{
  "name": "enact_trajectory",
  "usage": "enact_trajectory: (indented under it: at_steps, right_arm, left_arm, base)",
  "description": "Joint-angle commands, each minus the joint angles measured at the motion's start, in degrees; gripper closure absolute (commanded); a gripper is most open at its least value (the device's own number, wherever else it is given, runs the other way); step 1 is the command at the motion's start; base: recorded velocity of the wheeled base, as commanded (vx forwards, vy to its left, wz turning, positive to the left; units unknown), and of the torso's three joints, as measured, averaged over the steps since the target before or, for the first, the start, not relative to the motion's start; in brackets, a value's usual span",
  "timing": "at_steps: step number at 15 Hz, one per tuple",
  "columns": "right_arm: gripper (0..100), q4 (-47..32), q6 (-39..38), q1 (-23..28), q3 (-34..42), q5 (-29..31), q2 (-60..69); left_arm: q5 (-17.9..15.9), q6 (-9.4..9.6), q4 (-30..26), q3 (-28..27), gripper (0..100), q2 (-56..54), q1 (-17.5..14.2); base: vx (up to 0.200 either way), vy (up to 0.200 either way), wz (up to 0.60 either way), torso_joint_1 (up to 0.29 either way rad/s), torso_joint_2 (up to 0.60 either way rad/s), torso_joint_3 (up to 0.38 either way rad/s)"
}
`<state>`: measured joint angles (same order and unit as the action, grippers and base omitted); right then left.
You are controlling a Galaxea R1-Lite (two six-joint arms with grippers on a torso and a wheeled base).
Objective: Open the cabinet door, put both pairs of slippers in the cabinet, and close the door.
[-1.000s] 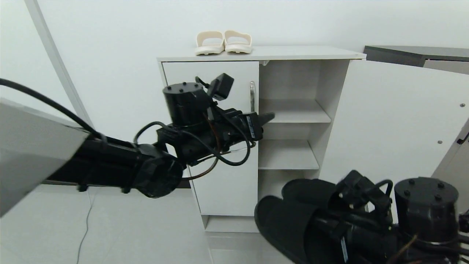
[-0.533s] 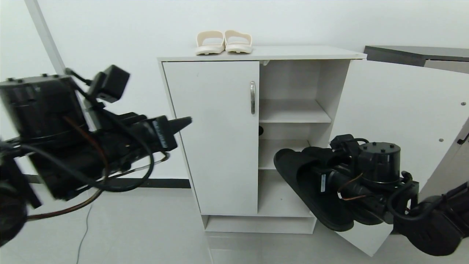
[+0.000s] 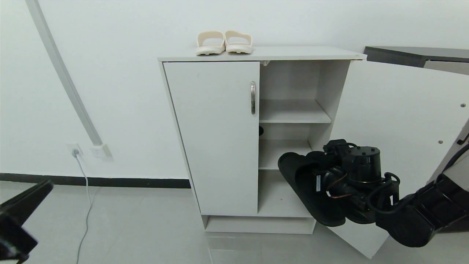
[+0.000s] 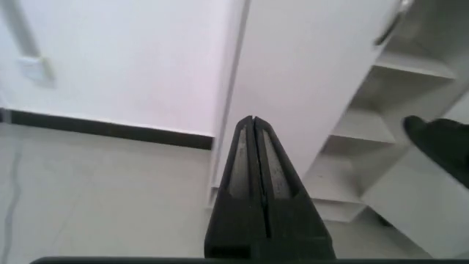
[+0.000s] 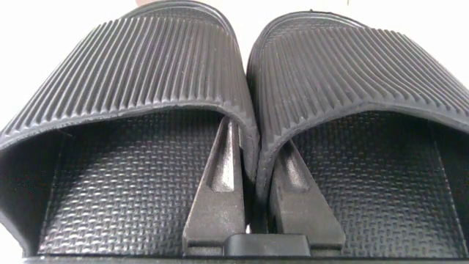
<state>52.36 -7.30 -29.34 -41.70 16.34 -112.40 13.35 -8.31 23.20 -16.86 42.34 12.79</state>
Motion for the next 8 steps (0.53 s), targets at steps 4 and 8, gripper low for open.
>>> enact_trajectory:
  at_steps: [4,8]
  right_arm:
    - [100,0.0,0.0,-1.3,0.5,0.1,-0.2]
    - [100,0.0,0.0,-2.1,1.2,0.7,-0.4]
  left_arm:
    - [2.3,1.55,-9.3,13.5,100,-26.6,-15.1]
    - [-8.1,4.45,-20.6,16.6,100,-40.8,-13.8]
  base:
    - [0.0,0.0,0.0,0.0,0.0,0.0]
    - [0.0,0.0,0.0,0.0,0.0,0.0]
